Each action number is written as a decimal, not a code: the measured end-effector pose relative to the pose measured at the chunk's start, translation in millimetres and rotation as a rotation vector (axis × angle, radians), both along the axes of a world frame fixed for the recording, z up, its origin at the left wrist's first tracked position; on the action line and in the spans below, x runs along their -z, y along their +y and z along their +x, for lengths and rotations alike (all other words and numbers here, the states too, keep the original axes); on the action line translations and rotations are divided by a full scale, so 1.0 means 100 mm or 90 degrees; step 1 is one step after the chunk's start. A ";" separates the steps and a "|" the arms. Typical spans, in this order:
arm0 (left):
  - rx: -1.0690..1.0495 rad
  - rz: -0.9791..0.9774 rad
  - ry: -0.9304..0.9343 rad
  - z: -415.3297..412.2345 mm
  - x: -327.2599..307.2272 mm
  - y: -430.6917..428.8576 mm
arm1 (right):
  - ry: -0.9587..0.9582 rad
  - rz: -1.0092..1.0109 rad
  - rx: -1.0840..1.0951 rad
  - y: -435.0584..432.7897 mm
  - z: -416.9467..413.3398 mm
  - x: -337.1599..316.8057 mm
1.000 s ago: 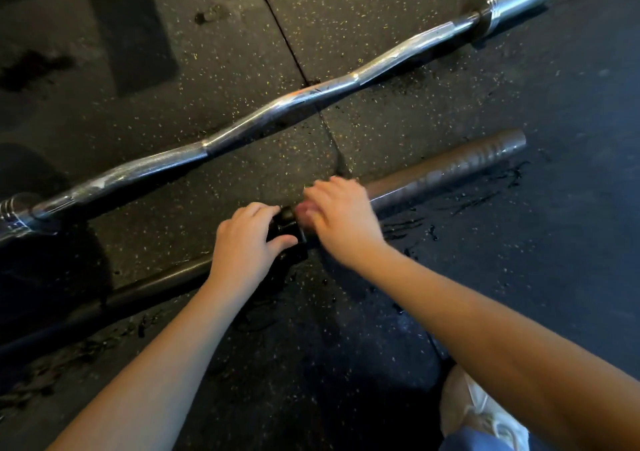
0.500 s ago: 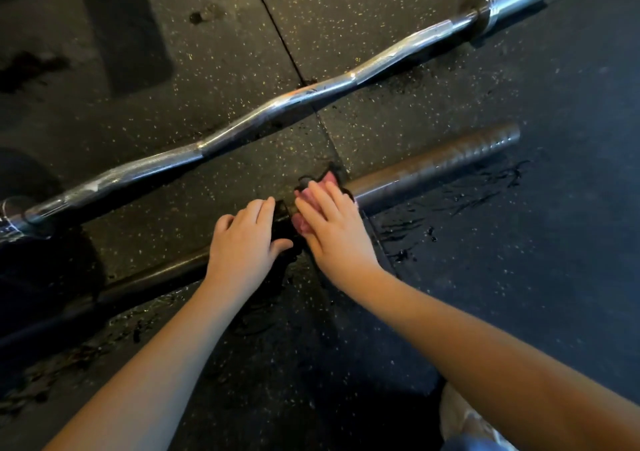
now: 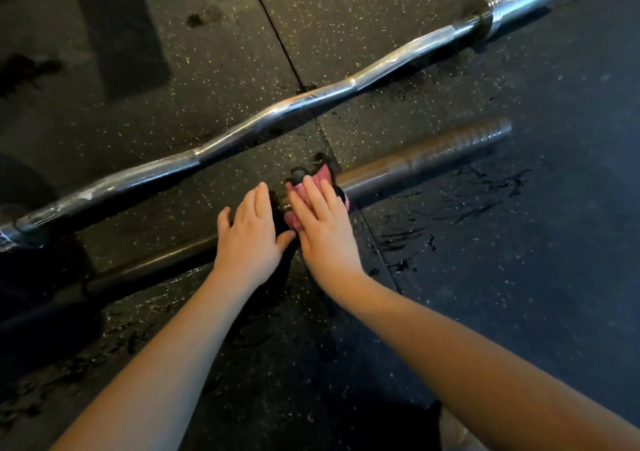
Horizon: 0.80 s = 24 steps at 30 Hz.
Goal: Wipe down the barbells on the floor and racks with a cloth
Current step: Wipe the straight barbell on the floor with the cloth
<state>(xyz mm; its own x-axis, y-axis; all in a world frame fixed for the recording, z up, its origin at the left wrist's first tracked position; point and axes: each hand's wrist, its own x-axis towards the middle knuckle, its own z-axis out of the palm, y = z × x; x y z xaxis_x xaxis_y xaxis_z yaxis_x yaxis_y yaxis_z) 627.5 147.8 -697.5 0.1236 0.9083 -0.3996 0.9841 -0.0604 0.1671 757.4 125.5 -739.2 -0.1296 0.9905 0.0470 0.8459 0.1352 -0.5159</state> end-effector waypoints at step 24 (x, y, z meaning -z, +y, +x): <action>-0.052 -0.115 -0.111 0.00 -0.14 0.23 | 0.045 -0.019 0.162 0.55 0.89 -0.20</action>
